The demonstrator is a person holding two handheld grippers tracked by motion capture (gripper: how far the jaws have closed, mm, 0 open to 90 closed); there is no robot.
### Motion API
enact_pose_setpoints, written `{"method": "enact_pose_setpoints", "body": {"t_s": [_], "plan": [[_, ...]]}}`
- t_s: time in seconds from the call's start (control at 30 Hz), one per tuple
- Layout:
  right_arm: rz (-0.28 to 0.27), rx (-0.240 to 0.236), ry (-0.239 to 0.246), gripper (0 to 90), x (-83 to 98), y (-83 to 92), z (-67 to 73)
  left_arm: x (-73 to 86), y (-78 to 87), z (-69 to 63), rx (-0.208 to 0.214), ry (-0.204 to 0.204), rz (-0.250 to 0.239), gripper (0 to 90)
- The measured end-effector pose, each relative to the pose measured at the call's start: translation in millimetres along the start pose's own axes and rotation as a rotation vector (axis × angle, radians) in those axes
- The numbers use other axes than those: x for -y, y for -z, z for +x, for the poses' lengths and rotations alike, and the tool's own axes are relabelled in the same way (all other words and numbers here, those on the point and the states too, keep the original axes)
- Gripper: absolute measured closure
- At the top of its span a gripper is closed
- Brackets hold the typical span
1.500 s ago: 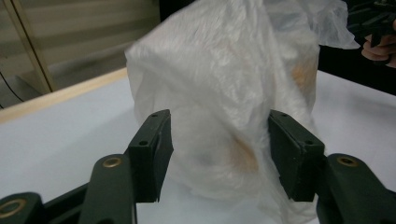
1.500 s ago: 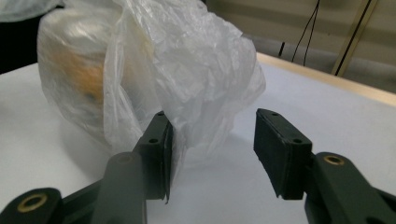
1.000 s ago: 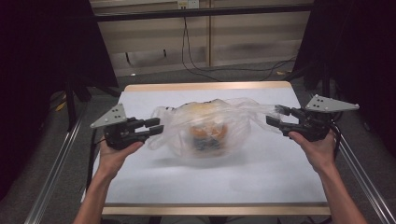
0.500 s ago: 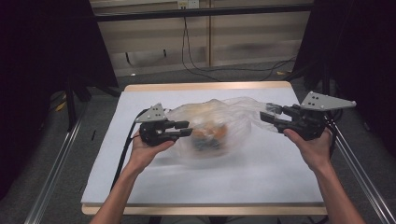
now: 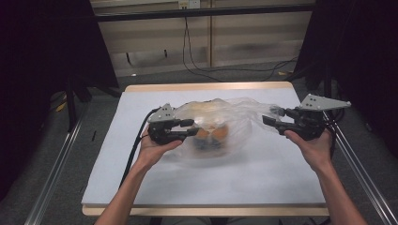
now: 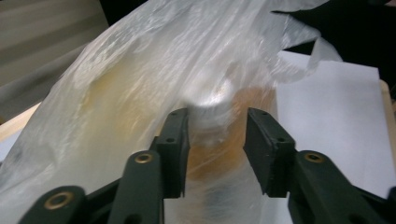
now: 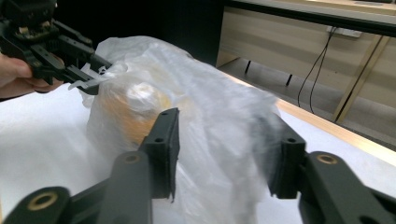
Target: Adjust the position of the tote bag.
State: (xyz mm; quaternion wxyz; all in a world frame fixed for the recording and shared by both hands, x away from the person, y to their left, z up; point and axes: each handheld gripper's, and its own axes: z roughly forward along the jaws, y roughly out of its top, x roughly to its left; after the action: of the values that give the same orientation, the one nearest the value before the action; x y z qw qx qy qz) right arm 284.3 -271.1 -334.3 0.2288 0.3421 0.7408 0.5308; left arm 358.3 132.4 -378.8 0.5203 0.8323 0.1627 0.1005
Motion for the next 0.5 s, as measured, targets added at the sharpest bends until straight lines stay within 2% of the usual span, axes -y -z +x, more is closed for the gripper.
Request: {"method": "enact_pose_setpoints", "body": {"t_s": [0.07, 0.1, 0.17, 0.2, 0.3, 0.4, 0.43, 0.47, 0.5], "plan": [[-0.003, 0.007, -0.003, 48.7, 0.1, 2.2, -0.3, 0.9, -0.3, 0.9, -0.001, -0.001, -0.003, 71.1], [-0.012, 0.015, -0.003, 45.8, -0.2, 9.3, -1.8, 2.0, 1.9, 2.0, -0.010, -0.001, 0.001, 77.9], [-0.020, 0.020, -0.004, 44.6, -1.2, 15.7, -2.2, 3.0, 2.6, 1.9, -0.002, 0.000, -0.001, 88.5], [-0.025, 0.023, -0.001, 44.1, -1.9, 18.2, -1.5, 3.0, 3.2, 1.2, -0.009, -0.013, 0.012, 90.0], [-0.048, 0.011, 0.015, 44.9, -5.5, 25.5, 5.6, 2.8, 4.5, -1.7, 0.001, -0.013, 0.003, 90.0], [-0.041, -0.008, 0.031, 48.3, -7.1, 25.1, 13.4, 2.4, 6.8, -4.8, 0.013, -0.010, -0.011, 90.0], [-0.038, -0.020, 0.047, 52.5, -8.4, 22.5, 21.8, 2.1, 8.8, -8.0, 0.027, -0.009, -0.018, 90.0], [-0.042, -0.040, 0.049, 54.4, -8.7, 20.9, 24.2, 2.0, 9.9, -9.4, 0.030, -0.022, -0.014, 90.0], [-0.042, -0.040, 0.049, 54.4, -8.7, 20.9, 24.2, 2.0, 9.9, -9.4, 0.030, -0.022, -0.014, 90.0]]}}
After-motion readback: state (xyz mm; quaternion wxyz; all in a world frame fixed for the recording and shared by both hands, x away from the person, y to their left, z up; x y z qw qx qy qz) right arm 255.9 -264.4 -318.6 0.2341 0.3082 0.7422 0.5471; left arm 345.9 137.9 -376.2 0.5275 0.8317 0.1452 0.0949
